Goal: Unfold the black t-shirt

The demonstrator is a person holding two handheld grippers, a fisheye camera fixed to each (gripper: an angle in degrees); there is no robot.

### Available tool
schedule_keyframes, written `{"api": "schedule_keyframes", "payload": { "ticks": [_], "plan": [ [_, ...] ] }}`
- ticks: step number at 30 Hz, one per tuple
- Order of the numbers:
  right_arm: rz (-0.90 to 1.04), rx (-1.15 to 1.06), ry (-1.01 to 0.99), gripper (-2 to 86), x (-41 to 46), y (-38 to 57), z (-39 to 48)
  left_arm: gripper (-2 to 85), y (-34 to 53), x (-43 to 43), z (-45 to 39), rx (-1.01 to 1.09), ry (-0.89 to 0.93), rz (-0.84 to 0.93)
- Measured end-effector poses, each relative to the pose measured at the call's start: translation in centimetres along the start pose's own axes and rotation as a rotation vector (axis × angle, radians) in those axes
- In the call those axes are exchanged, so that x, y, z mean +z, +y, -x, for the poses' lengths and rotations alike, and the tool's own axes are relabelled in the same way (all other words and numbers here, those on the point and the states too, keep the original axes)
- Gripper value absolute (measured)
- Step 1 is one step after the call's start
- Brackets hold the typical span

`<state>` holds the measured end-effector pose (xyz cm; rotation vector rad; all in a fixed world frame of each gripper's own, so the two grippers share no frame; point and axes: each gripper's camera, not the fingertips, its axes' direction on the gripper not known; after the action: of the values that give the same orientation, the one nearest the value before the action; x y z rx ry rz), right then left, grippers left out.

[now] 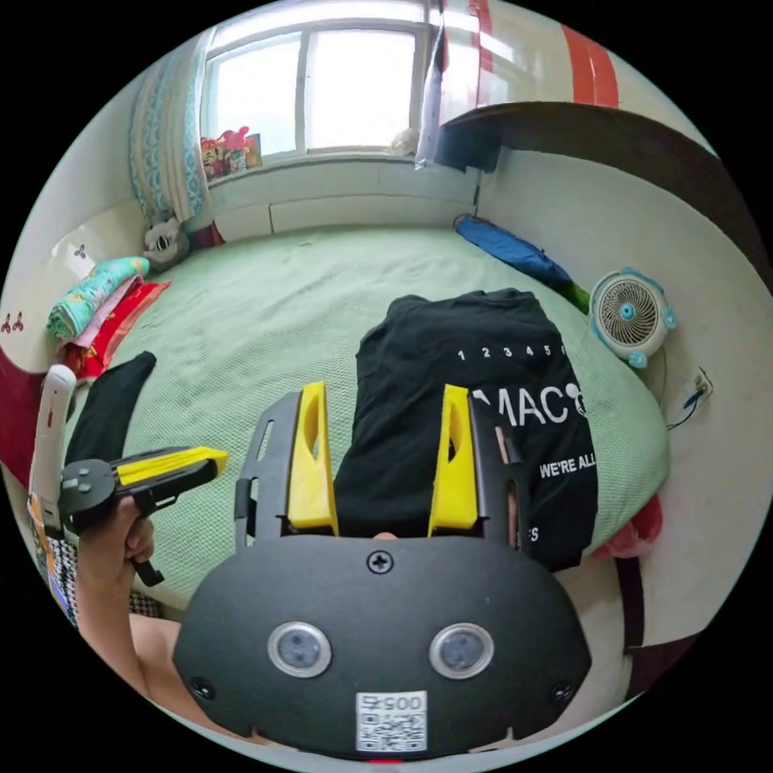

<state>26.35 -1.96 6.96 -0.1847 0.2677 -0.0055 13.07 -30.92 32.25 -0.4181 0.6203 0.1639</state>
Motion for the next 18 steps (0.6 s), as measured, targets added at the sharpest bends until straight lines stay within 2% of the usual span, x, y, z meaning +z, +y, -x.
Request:
{"api": "schedule_keyframes", "payload": {
  "ticks": [5, 10, 18],
  "plan": [
    [0.183, -0.102, 0.103, 19.6, 3.7, -1.2, 1.7, -0.6, -0.7, 1.1, 0.6, 0.009, 0.0, 0.017],
    [0.203, -0.14, 0.18, 19.4, 5.0, -2.2, 2.2, -0.6, -1.8, 1.8, 2.1, -0.024, 0.033, 0.007],
    [0.22, -0.086, 0.272, 12.8, 5.1, -4.0, 1.5, -0.6, -2.9, 3.1, 2.8, -0.02, 0.038, 0.03]
  ]
}}
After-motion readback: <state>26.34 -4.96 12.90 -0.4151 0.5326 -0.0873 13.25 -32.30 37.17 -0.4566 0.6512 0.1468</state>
